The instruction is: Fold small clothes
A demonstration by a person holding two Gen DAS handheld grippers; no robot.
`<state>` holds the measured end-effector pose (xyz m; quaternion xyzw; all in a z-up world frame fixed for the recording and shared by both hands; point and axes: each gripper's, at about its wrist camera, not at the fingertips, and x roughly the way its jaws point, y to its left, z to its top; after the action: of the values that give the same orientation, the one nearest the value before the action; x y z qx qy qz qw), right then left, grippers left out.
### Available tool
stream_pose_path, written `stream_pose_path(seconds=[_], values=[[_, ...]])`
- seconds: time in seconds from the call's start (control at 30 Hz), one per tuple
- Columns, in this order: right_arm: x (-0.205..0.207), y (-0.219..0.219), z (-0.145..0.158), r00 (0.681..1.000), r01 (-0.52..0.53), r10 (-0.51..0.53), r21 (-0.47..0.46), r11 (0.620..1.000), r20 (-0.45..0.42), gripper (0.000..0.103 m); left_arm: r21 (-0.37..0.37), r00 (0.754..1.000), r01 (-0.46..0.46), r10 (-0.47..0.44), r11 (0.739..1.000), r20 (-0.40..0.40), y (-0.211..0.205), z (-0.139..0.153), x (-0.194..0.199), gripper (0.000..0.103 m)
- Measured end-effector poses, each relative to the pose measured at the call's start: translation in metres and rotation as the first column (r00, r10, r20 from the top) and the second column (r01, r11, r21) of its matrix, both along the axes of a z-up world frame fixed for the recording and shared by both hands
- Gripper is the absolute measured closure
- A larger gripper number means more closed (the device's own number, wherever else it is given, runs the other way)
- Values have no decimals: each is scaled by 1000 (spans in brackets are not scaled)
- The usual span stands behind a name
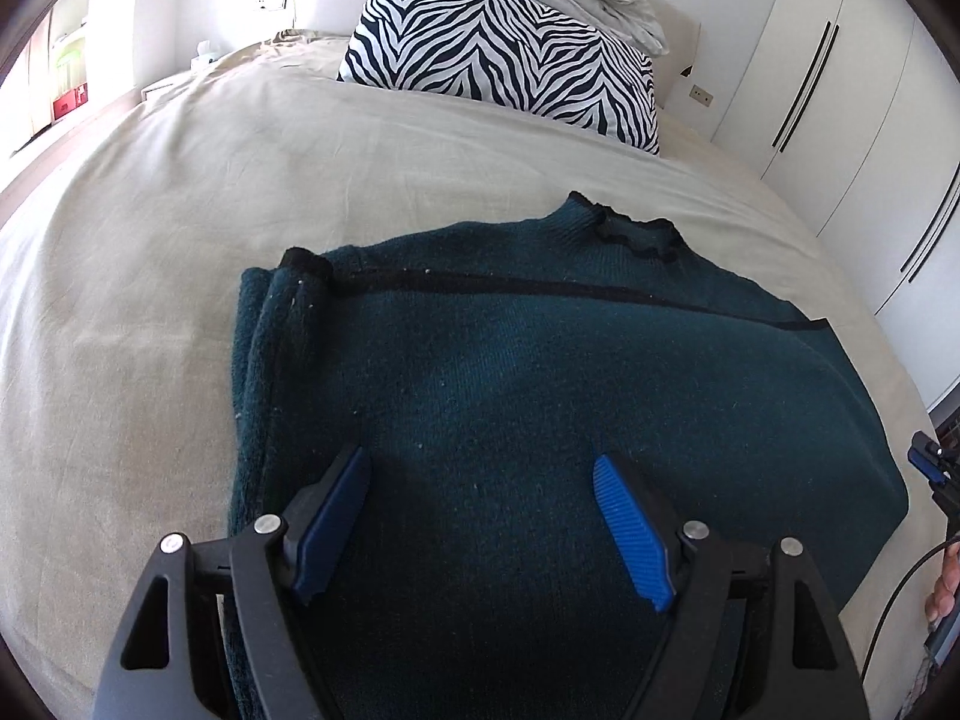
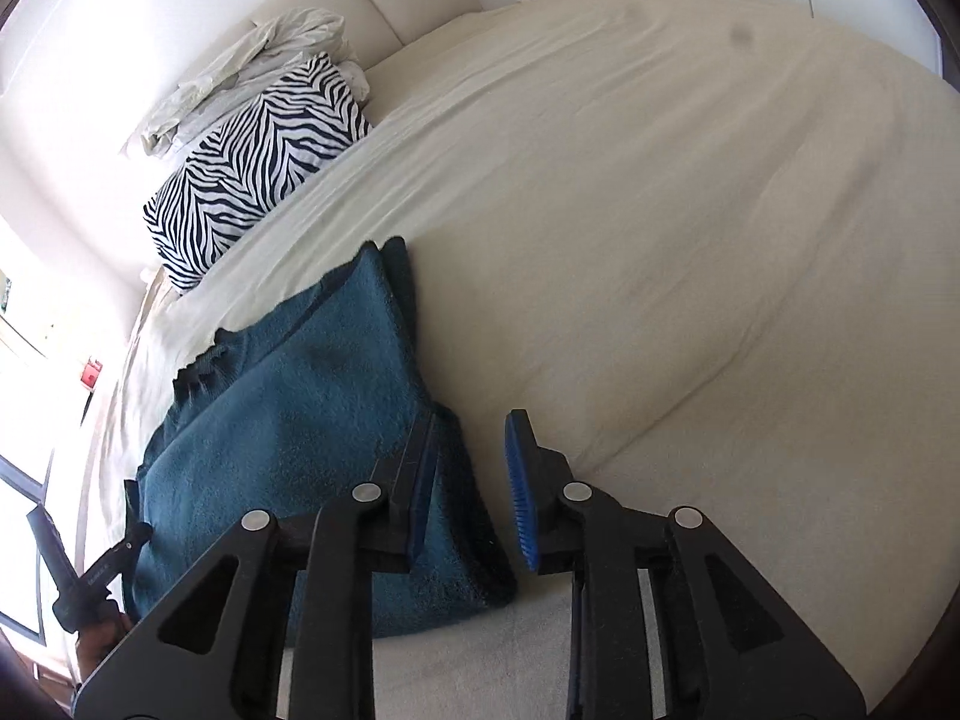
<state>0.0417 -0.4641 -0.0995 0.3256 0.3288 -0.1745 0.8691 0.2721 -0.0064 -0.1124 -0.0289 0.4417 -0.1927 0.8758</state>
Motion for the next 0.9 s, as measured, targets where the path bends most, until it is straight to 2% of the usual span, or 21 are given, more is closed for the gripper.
stream_pose_path(seconds=[0.07, 0.13, 0.17, 0.23, 0.3, 0.33, 0.4, 0.47, 0.53, 0.63, 0.7, 0.77, 0.83, 0.9], values=[[12, 16, 14, 995, -78, 74, 57, 995, 66, 67, -7, 1000, -7, 7, 1000, 4, 0, -2, -1, 23], [34, 46, 21, 970, -221, 205, 120, 968, 129, 58, -21, 1000, -15, 15, 1000, -3, 1, -3, 0, 23], [47, 64, 19, 948, -301, 277, 159, 940, 160, 56, -20, 1000, -15, 15, 1000, -1, 1, -3, 1, 23], [72, 98, 3, 901, -428, 384, 280, 859, 201, 56, -4, 1000, -13, 13, 1000, 12, -2, -4, 0, 22], [91, 131, -24, 862, -506, 460, 395, 767, 212, 56, 2, 1000, -14, 14, 1000, 21, -2, -4, -2, 22], [98, 145, -37, 850, -524, 486, 431, 735, 204, 56, 3, 1000, -14, 14, 1000, 23, -2, -4, -1, 22], [104, 164, -61, 838, -530, 523, 459, 713, 155, 57, 7, 1000, -13, 13, 1000, 26, -2, -4, -1, 22], [97, 160, -71, 851, -514, 499, 460, 724, 166, 72, 8, 999, -11, 11, 1000, 30, -3, -4, -1, 22], [83, 139, -76, 877, -475, 438, 485, 734, 198, 72, 6, 999, -11, 11, 1000, 33, -3, -5, -2, 22], [52, 83, -77, 933, -357, 283, 483, 800, 220, 72, 6, 999, -11, 11, 1000, 39, -3, -5, -3, 22], [28, 45, -80, 964, -245, 151, 507, 826, 220, 73, 3, 999, -11, 11, 1000, 40, -2, -5, -3, 22], [2, 17, -78, 977, -137, 33, 502, 854, 211, 73, 5, 999, -11, 11, 1000, 40, -2, -5, -3, 22], [-20, 4, -70, 981, -59, -36, 476, 878, 188, 69, 12, 999, -12, 11, 1000, 41, -2, -5, -3, 22], [-32, 1, -60, 978, -56, -46, 470, 881, 203, 67, 25, 999, -18, 17, 1000, 42, -3, -1, -6, 23]])
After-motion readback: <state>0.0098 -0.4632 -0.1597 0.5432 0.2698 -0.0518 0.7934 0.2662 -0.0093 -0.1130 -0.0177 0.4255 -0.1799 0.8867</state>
